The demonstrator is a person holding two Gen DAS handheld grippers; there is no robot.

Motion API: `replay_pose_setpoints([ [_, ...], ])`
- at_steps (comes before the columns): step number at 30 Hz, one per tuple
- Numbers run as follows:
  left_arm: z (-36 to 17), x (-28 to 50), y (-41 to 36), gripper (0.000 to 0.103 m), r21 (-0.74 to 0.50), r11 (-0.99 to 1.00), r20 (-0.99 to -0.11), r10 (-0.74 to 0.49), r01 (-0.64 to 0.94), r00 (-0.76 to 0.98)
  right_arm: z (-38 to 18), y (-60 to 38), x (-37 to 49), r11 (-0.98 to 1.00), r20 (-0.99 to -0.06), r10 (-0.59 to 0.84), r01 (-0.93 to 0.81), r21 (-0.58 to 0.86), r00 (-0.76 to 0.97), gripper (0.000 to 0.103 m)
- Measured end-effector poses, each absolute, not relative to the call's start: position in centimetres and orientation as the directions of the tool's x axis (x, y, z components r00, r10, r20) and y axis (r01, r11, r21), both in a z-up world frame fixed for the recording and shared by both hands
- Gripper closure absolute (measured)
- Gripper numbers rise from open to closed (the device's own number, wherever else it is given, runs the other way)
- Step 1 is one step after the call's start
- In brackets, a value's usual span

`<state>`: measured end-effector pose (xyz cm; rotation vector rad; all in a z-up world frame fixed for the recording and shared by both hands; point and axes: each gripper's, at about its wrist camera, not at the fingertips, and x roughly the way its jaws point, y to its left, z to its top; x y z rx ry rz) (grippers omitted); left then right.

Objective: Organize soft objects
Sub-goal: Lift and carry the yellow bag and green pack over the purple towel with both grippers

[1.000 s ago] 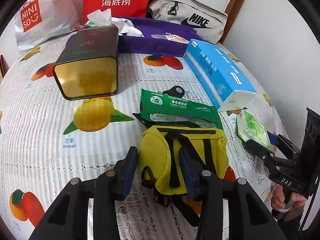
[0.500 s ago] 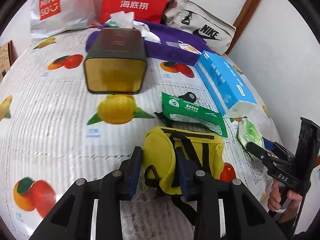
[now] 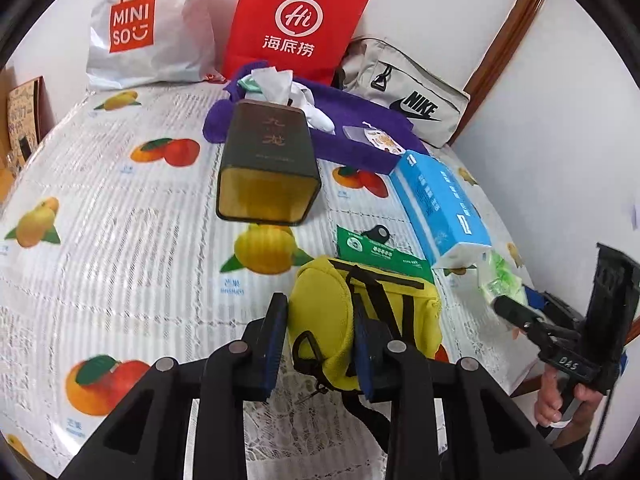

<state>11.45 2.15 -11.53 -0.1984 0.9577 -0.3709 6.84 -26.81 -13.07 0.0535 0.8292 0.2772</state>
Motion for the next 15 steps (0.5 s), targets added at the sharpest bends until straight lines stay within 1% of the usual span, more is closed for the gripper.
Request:
replay_pose_setpoints([
  [5,-10.5,11.8,2.3,0.075,-0.337,0.914,-0.747,-0.406,0.227,0.526,-12.0,-26.5,7.5,0.961,-0.719,0.267,-0.232,0.149,0.642,0.036],
  [15,-7.8,14.1,3.1,0.075,-0.315,0.929,-0.745,-0.370,0.196,0.555,-9.5,-26.6,9.7,0.962,-0.715,0.259,-0.240,0.131,0.649,0.036],
])
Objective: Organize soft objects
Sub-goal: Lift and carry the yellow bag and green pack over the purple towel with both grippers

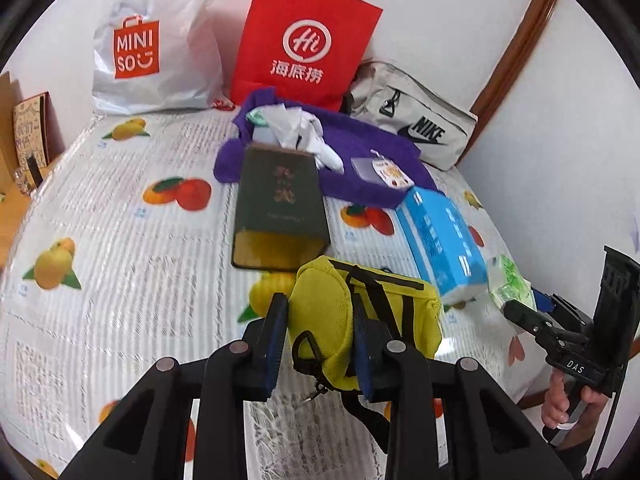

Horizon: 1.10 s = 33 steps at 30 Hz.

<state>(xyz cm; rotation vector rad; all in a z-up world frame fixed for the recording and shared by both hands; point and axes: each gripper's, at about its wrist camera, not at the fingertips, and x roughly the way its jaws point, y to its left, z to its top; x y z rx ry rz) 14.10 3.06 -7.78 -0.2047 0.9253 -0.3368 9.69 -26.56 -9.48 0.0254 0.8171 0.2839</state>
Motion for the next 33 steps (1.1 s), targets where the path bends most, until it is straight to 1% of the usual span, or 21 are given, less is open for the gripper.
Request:
replay_pose_setpoints([
  [8,-4.9,16.5,2.7,0.075,-0.297,0.933,-0.727,-0.358,0.202,0.586,-6.8,-27.5,13.0,0.964,-0.698,0.256,-0.230,0.134,0.669,0.036],
  [14,-3.8,19.0,1.9,0.075,-0.286,0.935,-0.727,-0.354,0.209,0.588,-5.7,-27.5,15.8,0.964,-0.696,0.256,-0.229,0.134,0.671,0.036],
  [22,-3.4,23.2,0.9,0.074,-0.250,0.941,-0.738,-0.338,0.228,0.583,-6.1,-27.7,20.8,0.972,-0.721,0.203,-0.226,0.066,0.662,0.036],
  [33,-3.9,29.5,-0.5,0.074,-0.221,0.947,-0.755,-0.317,0.232,0.574,-7.3,-28.8,29.2,0.974,-0.740,0.202,-0.208,0.086,0.642,0.036],
])
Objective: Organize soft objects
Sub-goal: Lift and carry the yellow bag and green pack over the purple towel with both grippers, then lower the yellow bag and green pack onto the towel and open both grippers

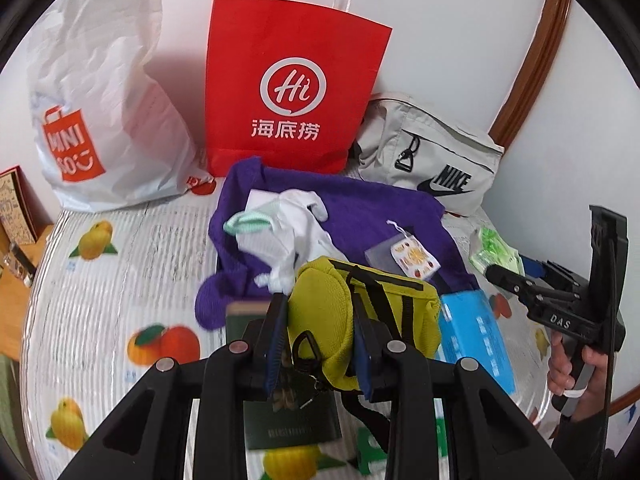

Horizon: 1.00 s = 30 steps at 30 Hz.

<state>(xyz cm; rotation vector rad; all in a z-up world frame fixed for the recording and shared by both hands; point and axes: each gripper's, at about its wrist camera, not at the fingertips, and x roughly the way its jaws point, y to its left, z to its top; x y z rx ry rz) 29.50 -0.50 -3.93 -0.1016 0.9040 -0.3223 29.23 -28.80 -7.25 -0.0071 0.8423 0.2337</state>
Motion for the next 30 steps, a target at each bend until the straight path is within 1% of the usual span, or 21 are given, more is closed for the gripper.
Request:
replay_pose_setpoints([
  [4,-4.2,31.4,-1.0,0.074,-0.198,0.953,-0.758,-0.298,0.230,0.580,-7.5,-28.8,32.2,0.976,-0.742,0.186,-0.205,0.066,0.645,0.036],
  [18,-5.1,35.6,-1.0,0.074,-0.207,0.958,-0.775,-0.284,0.197,0.564,-9.0,-29.4,38.3,0.977,-0.761,0.168,-0.208,0.044,0.626,0.036],
  [30,-6.7,38.2,-2.3,0.074,-0.200,0.958,-0.805,-0.280,0.206,0.522,-12.6,-28.2,43.2,0.964,-0.827,0.172,-0.263,0.030,0.535,0.036],
])
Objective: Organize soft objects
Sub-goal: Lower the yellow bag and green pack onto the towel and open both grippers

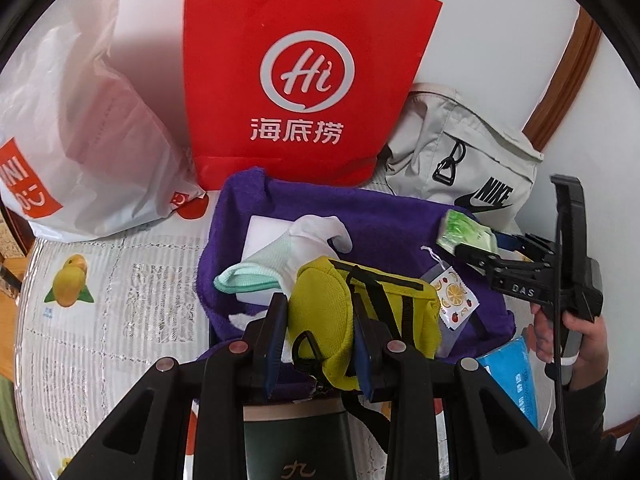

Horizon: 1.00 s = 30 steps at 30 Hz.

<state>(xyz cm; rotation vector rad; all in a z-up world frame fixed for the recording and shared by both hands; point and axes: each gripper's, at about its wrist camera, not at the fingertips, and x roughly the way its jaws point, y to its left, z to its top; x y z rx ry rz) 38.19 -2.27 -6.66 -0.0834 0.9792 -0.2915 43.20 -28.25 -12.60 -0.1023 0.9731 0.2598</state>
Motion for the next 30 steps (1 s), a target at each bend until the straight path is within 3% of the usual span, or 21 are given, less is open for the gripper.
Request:
replay_pose_setpoints([
  [13,-7.9,40.1,-4.2,0.074,-0.151,0.959,-0.832,-0.254,0.238,0.493,-15.7,-27.8,46.8,0.952,-0.884,0.173,-0.305,0.036,0.434,0.035],
  [17,-8.3,40.7,-4.9,0.074,-0.150,0.957,-0.837,-0.257,0.250,0.483,-16.1,-28.0,47.0,0.951,-0.896,0.167,-0.307,0.036,0.411,0.018],
  [19,-8.4,40.9,-5.2,0.074,-0.148,0.956,-0.839,-0.257,0.252,0.480,-16.1,-27.9,46.9,0.949,-0.898,0.160,-0.315,0.025,0.410,0.018],
  [30,-10.7,42.7,-7.7,0.073,-0.163,0.945,-0.854,-0.280,0.285,0.439,-11.1,-30.0,40.9,0.966,-0.817,0.139,-0.259,-0.013,0.560,0.018],
])
